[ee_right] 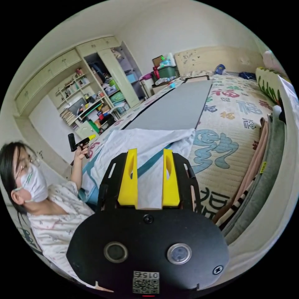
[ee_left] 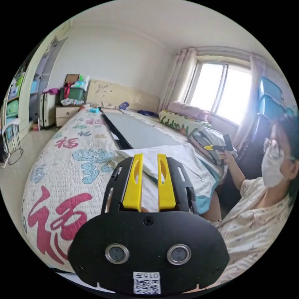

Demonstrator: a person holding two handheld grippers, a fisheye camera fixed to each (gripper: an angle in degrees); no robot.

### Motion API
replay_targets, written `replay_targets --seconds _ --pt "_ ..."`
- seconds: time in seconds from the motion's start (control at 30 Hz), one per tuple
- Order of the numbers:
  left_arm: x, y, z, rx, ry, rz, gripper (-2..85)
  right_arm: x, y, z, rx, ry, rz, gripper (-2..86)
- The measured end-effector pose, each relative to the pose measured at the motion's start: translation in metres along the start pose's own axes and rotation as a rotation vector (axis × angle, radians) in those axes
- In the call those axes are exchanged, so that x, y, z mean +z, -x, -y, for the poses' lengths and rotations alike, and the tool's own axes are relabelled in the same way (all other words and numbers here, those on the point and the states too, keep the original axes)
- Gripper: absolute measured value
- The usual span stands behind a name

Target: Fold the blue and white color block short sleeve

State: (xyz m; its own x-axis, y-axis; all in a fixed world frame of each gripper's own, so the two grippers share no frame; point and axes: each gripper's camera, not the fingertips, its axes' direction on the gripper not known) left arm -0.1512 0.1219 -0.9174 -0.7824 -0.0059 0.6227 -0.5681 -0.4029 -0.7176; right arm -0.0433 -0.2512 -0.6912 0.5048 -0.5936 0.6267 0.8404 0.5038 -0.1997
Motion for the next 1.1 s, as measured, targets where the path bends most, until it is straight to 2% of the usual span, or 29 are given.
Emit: replay_targets --seconds 0.07,0.13,0.27,0.4,0.57,0.8,0.97,1.1 --pt "0.069 0.06 0.023 -0.11 0.15 -0.043 11.6 0.017 -0.033 0.044 0.097 0.002 -0.061 14.1" --pt "0.115 0.093 0.027 -0.155 0.238 0.002 12.8 0.029 -0.054 0.071 0.144 0.008 -0.087 15.4" --pt "0.192 0.136 0.016 -0.17 0.346 0.039 13.1 0.052 -0.079 0.12 0.178 0.048 0.006 15.1" --pt "0.202 0.156 0.0 -0.152 0.314 0.086 4.4 0.057 -0.087 0.151 0.193 0.041 -0.029 9.0" --pt "0.19 0.158 -0.031 -0.052 0.22 0.145 1.2 0.045 -0.094 0.183 0.182 -0.013 0.01 1.4" --pt "0.203 0.194 -0.032 -0.048 0.134 0.153 0.8 0.043 -0.1 0.239 0.2 -0.075 -0.092 -0.2" --pt "0.261 0.24 -0.039 -0.053 0.178 0.204 0.9 0.078 -0.111 0.285 0.175 -0.013 -0.241 0.4" --pt "0.271 0.253 -0.059 -0.055 0.166 0.19 1.0 0.094 -0.108 0.298 0.147 0.028 -0.308 1.8"
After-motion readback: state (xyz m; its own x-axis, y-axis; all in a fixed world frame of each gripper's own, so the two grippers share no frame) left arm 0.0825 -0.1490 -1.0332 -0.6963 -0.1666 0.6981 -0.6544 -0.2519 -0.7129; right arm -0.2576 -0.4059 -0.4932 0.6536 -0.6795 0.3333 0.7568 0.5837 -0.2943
